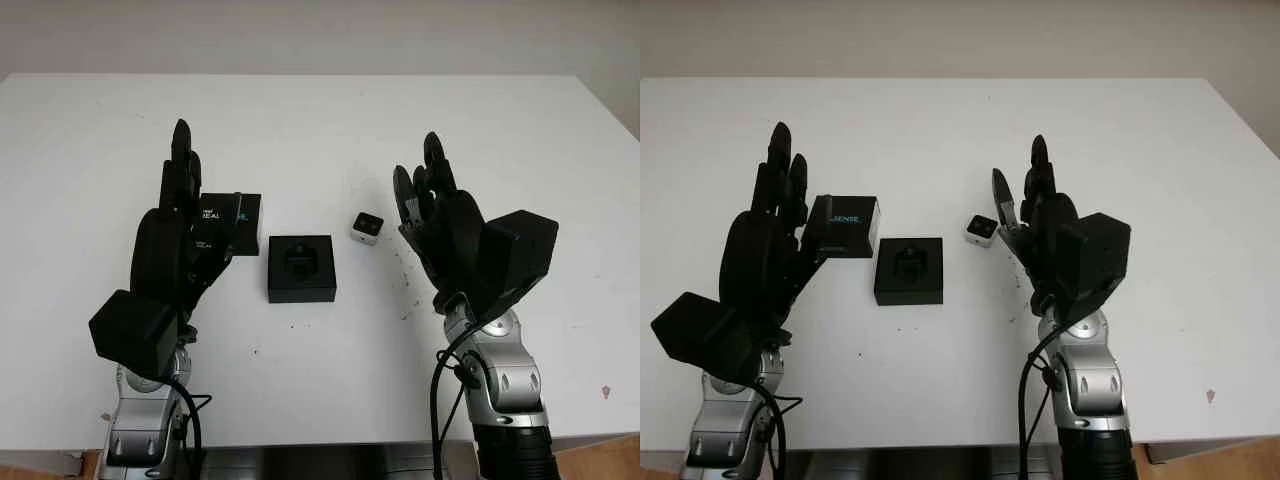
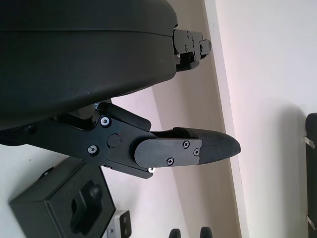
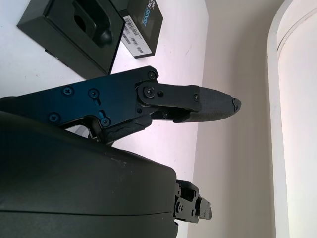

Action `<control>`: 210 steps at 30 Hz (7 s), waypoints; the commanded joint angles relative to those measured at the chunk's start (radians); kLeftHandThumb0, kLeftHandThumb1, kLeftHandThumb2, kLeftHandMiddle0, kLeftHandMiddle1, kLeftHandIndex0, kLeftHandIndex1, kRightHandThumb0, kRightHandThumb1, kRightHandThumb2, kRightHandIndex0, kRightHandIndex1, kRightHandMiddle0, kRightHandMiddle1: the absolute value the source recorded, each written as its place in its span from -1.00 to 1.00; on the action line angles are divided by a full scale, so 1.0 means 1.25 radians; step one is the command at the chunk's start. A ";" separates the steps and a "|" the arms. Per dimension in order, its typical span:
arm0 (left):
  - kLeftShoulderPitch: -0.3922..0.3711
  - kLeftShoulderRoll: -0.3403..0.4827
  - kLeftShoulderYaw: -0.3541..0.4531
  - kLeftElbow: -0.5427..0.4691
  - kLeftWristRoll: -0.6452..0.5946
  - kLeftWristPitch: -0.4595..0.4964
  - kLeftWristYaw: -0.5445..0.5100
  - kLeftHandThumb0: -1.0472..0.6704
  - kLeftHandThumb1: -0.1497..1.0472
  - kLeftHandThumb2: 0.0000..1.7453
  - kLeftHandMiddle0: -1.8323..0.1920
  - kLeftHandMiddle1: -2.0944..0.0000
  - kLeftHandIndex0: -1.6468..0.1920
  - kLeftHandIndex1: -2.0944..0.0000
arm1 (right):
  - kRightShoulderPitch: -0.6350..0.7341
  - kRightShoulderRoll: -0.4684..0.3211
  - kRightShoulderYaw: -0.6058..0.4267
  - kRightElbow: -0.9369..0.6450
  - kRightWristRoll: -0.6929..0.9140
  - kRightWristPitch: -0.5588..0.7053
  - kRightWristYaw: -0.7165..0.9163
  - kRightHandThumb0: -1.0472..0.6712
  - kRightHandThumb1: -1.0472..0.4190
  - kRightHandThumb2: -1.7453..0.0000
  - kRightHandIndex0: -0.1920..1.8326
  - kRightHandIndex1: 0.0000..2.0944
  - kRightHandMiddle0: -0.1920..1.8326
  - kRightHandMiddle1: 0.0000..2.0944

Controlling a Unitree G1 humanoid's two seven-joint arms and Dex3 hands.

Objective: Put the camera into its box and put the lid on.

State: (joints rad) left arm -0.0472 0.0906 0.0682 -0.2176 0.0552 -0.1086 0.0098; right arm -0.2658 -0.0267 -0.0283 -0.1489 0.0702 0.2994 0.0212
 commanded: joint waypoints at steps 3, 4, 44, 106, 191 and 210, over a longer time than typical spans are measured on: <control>0.018 -0.003 0.001 -0.028 -0.003 0.005 0.002 -0.55 1.00 -0.53 0.86 0.95 0.85 0.94 | 0.009 -0.001 -0.003 -0.005 0.005 -0.004 0.004 -0.58 -1.00 0.51 -0.95 -0.94 -0.92 -0.94; 0.018 -0.003 0.000 -0.029 -0.005 0.006 0.000 -0.54 1.00 -0.53 0.88 0.95 0.87 0.95 | 0.008 -0.003 -0.004 -0.004 0.006 -0.003 0.006 -0.57 -1.00 0.51 -0.95 -0.94 -0.93 -0.94; 0.000 -0.012 -0.002 0.008 -0.002 -0.013 0.018 -0.55 1.00 -0.51 0.88 0.95 0.88 0.95 | -0.346 -0.305 0.240 0.430 -0.497 -0.117 0.127 -0.66 -0.77 0.94 -0.70 -0.91 -0.55 -0.84; -0.026 0.009 0.006 0.027 0.003 -0.022 0.013 -0.60 1.00 -0.55 0.83 0.95 0.83 0.94 | -0.299 -0.316 0.324 0.511 -0.674 -0.171 -0.056 -0.60 -0.84 0.94 -0.44 -0.90 -0.54 0.24; 0.007 -0.009 -0.005 0.000 -0.013 -0.016 0.008 -0.59 1.00 -0.55 0.89 0.95 0.88 0.95 | -0.189 -0.248 0.209 0.187 -0.380 -0.264 0.164 -0.36 -0.99 0.93 -0.47 -0.96 -0.35 0.66; 0.000 -0.008 -0.006 0.002 -0.005 -0.014 0.012 -0.60 1.00 -0.55 0.88 0.95 0.88 0.95 | -0.196 -0.227 0.233 0.237 -0.414 -0.265 0.154 -0.33 -0.98 0.94 -0.48 -0.95 -0.40 0.67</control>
State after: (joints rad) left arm -0.0447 0.0799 0.0619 -0.2027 0.0414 -0.1260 0.0226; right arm -0.5050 -0.3155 0.2643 0.1467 -0.4488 -0.0266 0.2219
